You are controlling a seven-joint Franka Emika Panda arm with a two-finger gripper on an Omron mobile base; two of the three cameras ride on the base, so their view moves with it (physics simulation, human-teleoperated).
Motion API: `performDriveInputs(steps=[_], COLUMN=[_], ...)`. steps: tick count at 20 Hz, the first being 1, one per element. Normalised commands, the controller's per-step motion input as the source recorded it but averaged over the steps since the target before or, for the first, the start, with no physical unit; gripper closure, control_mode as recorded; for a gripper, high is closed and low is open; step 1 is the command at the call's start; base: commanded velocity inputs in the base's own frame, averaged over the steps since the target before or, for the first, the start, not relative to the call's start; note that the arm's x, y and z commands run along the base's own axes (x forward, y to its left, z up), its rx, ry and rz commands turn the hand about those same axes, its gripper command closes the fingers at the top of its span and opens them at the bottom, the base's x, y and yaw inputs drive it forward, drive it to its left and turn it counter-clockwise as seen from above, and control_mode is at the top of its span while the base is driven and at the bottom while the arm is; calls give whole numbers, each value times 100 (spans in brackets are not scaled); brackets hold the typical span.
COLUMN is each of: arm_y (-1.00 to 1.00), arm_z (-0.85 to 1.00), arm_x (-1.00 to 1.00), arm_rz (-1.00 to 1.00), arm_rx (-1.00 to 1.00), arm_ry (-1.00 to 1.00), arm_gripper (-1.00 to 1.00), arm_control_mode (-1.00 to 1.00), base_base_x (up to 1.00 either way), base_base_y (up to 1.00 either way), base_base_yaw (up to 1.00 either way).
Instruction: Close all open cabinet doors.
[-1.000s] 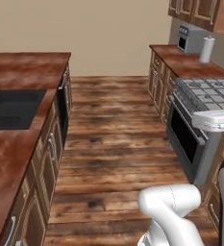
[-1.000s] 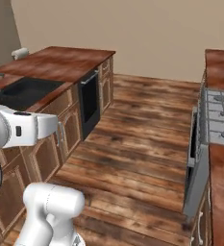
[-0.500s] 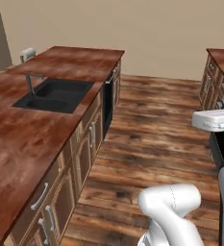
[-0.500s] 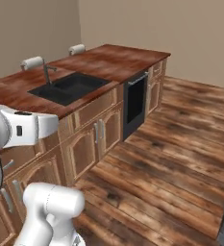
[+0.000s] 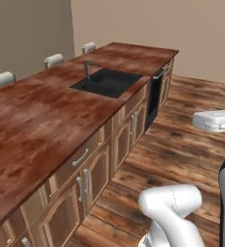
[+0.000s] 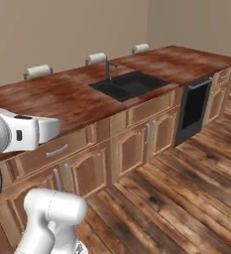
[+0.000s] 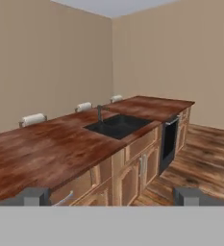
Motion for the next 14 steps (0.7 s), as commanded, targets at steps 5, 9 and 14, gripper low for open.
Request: performDriveInputs(steps=[5,9,14], arm_y=[0,0,0], arm_z=[0,0,0], arm_x=[0,0,0], arm_rz=[0,0,0], arm_rx=[0,0,0], arm_ry=[0,0,0], arm_gripper=[-100,-100,-100], arm_control_mode=[100,100,100], base_base_x=[-65,-57,-53], base_base_y=[5,10,20], base_base_yaw=[49,51,53])
